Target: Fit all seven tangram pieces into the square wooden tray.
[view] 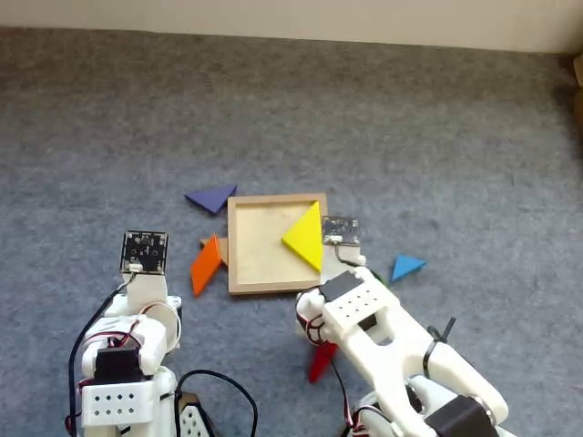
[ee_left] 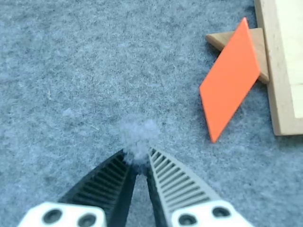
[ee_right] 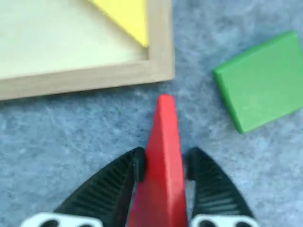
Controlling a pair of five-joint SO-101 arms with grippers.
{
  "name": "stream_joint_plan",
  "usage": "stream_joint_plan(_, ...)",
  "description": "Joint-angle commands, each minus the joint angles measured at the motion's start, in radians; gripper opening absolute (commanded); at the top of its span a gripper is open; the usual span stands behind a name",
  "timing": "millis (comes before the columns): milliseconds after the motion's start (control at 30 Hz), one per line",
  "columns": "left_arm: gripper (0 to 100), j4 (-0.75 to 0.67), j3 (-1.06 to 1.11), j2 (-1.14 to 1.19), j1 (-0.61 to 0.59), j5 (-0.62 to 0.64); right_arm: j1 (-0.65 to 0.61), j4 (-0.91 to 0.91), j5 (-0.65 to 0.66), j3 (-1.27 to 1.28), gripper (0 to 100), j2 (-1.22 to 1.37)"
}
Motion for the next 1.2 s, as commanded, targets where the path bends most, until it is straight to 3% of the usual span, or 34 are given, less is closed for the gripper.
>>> stream_joint_plan(0,0,0.003,0.027,-0.01,0.005,0.003,-0.012,-0.019,0.063,0.001,0.3,-0.018)
stream_joint_plan(300,0,0.003,0.027,-0.01,0.005,0.003,-0.013,-0.01,0.206,-0.019,0.5,-0.019)
stream_joint_plan(400,0,0.003,0.027,-0.01,0.005,0.003,-0.01,0.099,0.276,-0.097,0.5,-0.019)
stream_joint_plan(567,0,0.003,0.027,-0.01,0.005,0.003,-0.008,0.367,0.509,-0.32,0.5,-0.019)
stream_joint_plan(733,0,0.003,0.027,-0.01,0.005,0.003,-0.008,0.464,0.775,-0.486,0.5,-0.018)
stream_joint_plan(933,0,0.003,0.027,-0.01,0.005,0.003,-0.008,0.415,0.954,-0.564,0.5,-0.007)
stream_joint_plan(1167,0,0.003,0.027,-0.01,0.005,0.003,-0.012,0.12,1.286,-0.549,0.5,0.002)
